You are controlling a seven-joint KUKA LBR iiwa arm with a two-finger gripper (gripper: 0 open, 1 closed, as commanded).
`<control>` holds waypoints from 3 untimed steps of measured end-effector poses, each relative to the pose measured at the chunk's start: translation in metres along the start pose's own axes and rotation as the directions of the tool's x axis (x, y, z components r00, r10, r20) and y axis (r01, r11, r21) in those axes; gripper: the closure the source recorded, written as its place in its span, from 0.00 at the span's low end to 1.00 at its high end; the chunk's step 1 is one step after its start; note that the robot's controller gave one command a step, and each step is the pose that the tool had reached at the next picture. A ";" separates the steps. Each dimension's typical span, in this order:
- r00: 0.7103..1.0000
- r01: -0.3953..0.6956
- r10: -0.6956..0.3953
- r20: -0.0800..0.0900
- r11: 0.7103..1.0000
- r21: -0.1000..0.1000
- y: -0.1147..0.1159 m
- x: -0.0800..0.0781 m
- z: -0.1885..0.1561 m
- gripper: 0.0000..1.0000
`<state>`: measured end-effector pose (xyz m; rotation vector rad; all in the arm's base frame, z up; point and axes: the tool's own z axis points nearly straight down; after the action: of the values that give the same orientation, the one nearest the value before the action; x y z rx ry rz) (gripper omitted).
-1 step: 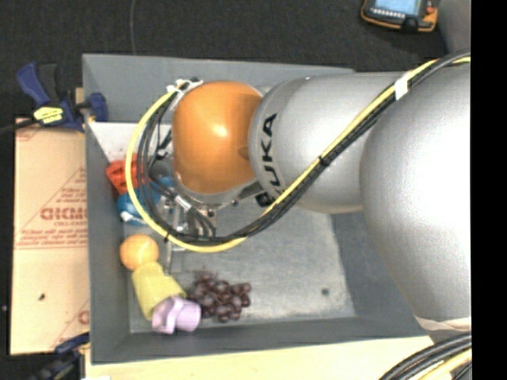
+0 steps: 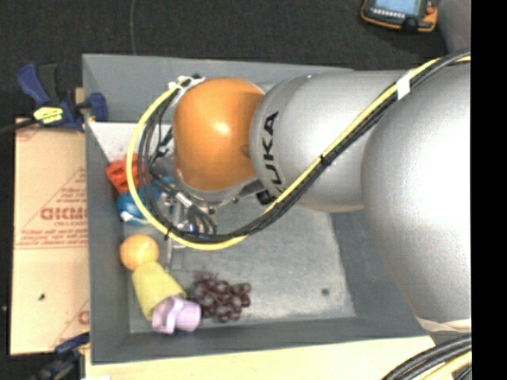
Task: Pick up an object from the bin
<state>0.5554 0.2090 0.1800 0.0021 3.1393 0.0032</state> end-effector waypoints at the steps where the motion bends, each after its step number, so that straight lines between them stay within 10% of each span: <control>1: 0.987 0.159 -0.159 -0.009 0.987 0.003 -0.088 0.060 0.113 0.00; 2: 0.998 -0.061 0.061 0.009 0.998 -0.005 -0.063 0.043 0.051 0.00; 3: 0.997 -0.076 0.076 -0.010 0.997 0.003 -0.093 0.080 0.080 0.00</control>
Offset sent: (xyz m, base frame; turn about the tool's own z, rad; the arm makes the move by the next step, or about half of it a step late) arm -0.0439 -0.0626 -0.0516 0.0624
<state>0.4757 0.1161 0.1000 0.1219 3.1475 -0.0014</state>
